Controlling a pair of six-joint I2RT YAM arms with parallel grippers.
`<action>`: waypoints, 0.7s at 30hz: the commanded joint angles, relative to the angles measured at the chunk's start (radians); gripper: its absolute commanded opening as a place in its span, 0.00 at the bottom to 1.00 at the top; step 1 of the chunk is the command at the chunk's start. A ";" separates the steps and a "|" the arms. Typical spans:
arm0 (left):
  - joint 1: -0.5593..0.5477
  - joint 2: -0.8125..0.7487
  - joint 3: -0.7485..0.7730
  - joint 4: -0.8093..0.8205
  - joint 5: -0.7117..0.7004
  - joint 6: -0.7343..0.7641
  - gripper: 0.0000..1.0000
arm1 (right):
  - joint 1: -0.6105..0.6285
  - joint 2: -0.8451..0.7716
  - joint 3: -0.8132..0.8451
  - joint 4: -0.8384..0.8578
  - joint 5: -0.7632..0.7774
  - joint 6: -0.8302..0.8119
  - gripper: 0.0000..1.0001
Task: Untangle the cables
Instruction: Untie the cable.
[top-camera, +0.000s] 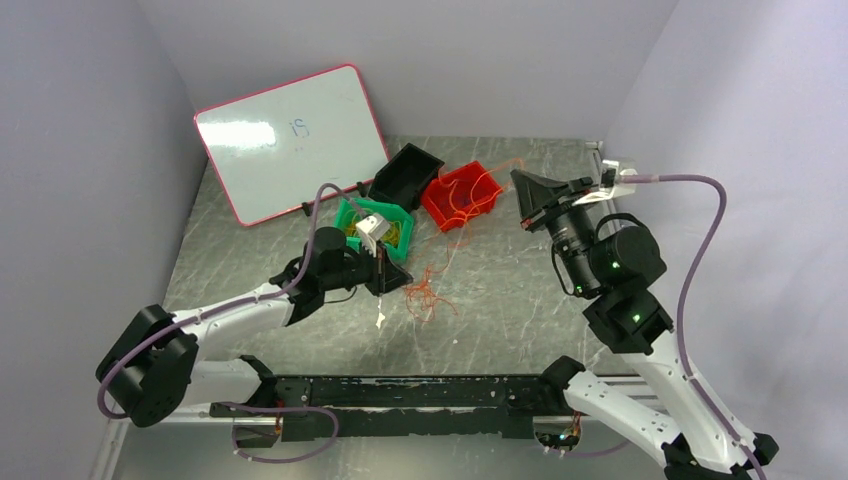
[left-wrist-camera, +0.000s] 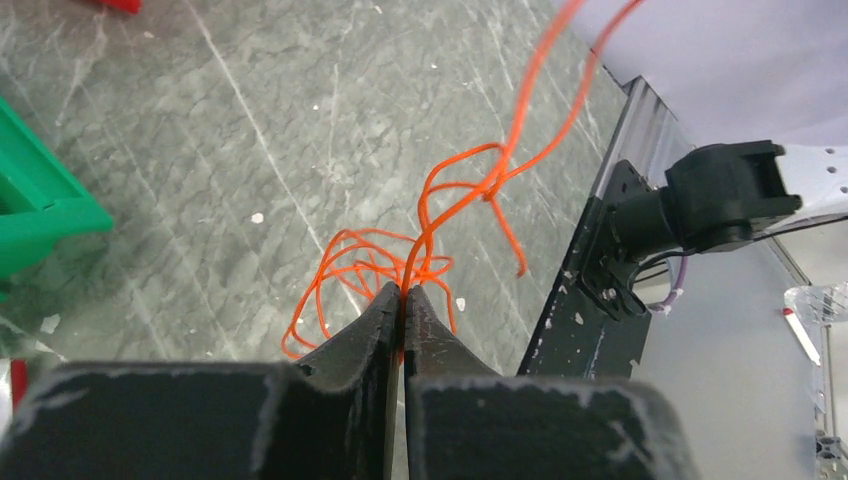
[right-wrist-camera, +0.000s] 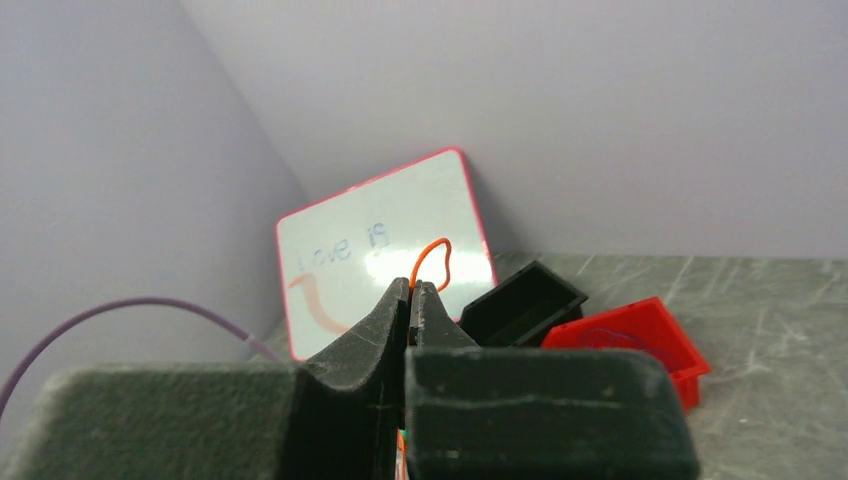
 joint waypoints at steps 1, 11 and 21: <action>-0.007 0.032 0.034 -0.060 -0.078 0.009 0.07 | -0.002 -0.037 0.013 0.065 0.104 -0.062 0.00; -0.007 0.133 0.051 -0.185 -0.261 -0.057 0.07 | -0.003 -0.084 0.110 0.079 0.303 -0.277 0.00; -0.007 0.178 0.056 -0.216 -0.258 -0.062 0.07 | -0.003 -0.081 0.203 0.084 0.337 -0.418 0.00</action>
